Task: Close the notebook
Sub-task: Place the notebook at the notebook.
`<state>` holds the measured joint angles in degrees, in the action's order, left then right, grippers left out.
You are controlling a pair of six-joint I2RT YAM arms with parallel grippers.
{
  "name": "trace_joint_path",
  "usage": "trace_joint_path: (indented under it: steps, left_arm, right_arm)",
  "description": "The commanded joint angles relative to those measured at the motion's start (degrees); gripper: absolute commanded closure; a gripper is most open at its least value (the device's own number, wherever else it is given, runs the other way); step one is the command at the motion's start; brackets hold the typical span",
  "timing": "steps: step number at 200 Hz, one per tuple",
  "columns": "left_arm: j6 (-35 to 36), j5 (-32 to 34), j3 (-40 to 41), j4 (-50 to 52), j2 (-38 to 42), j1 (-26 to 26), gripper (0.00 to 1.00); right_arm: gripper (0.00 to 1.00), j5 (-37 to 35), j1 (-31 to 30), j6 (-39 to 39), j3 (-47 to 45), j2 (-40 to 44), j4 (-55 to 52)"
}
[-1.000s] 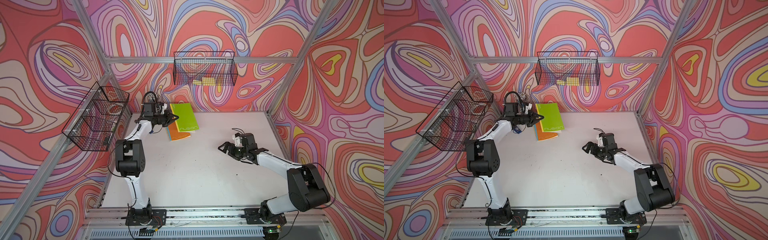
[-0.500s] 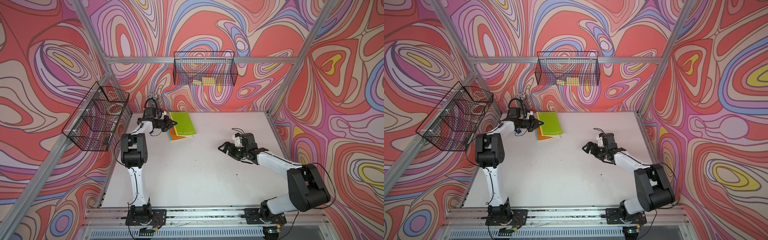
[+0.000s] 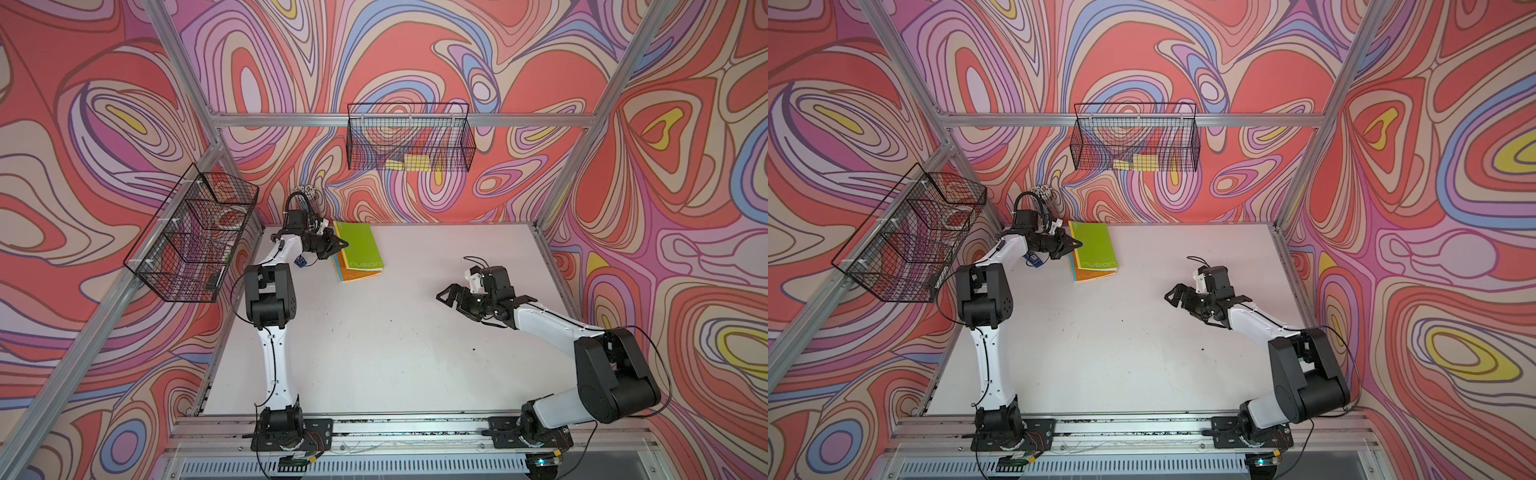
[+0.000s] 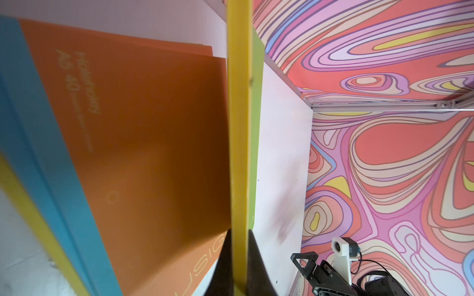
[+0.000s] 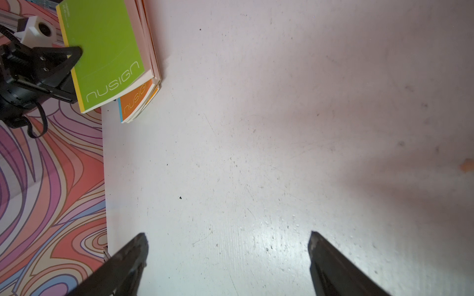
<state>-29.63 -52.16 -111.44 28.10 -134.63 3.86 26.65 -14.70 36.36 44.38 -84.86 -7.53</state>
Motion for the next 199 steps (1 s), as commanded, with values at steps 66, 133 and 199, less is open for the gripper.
trace_joint_path:
  steps: [66,133,199]
  left_arm:
    - [9.05,9.21,-1.70,8.13,-2.39,0.45,1.00]
    - [9.87,14.44,-0.19,8.36,-0.92,0.43,0.86]
    - [11.65,19.27,0.51,9.53,1.74,0.43,0.66]
  right_arm:
    - [0.02,-0.64,-0.18,-0.90,1.76,0.46,-1.25]
    - [0.02,-0.57,-0.16,-0.89,1.38,0.88,-1.38]
    - [0.02,-0.64,-0.17,-0.96,1.15,2.18,-2.03]
